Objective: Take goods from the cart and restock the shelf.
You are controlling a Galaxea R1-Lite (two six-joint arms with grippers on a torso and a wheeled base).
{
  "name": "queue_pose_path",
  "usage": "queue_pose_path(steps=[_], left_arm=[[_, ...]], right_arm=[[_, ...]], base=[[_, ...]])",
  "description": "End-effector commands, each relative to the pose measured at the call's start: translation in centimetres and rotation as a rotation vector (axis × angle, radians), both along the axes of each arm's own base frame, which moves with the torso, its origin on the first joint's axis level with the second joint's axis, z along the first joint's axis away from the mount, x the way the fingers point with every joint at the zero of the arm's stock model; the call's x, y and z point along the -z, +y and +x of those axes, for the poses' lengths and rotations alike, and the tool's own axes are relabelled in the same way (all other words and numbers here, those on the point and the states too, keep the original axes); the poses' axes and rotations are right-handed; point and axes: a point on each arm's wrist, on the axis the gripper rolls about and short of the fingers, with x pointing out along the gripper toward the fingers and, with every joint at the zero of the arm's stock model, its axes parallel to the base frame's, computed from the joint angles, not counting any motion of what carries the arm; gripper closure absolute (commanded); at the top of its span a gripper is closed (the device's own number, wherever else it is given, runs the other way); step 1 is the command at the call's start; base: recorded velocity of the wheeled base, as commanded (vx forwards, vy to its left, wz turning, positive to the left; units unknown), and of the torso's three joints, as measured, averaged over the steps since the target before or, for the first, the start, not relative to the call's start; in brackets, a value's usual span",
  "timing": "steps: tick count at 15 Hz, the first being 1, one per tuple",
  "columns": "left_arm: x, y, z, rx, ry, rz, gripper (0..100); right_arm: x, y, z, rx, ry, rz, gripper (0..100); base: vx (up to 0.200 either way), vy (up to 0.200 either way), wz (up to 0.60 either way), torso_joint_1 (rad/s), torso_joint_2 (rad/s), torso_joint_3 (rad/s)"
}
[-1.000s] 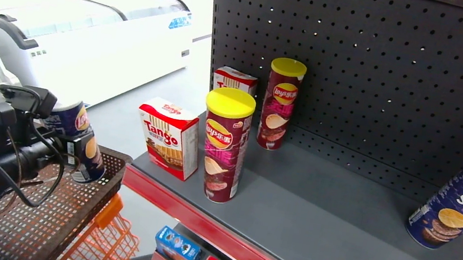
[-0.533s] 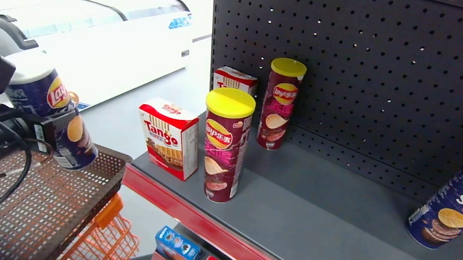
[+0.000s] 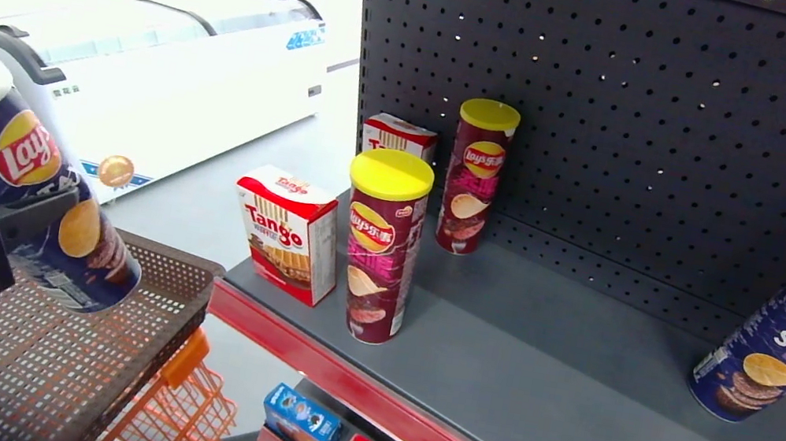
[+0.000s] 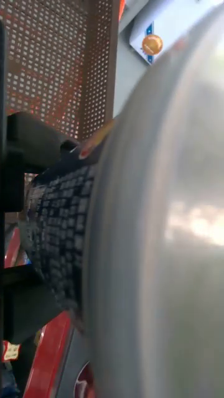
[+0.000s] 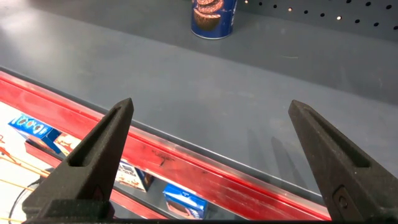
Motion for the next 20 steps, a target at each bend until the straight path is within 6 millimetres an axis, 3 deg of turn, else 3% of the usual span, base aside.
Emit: queue_pose_path(steps=[1, 9, 20], left_arm=[[-1.0, -0.7, -1.4, 0.084, -0.068, -0.005, 100], [-0.9, -3.6, -2.0, 0.482, -0.064, -0.007, 100], [-1.3, -7.1, -1.2, 0.798, -0.029, -0.012, 100]], right_arm=[[0.0, 0.0, 0.0, 0.000, 0.002, 0.000, 0], [0.0, 0.0, 0.0, 0.000, 0.001, 0.000, 0], [0.0, 0.0, 0.0, 0.000, 0.001, 0.000, 0]], base=[[0.000, 0.000, 0.00, 0.000, 0.00, 0.000], [0.000, 0.000, 0.00, 0.000, 0.00, 0.000], [0.000, 0.000, 0.00, 0.000, 0.00, 0.000]])
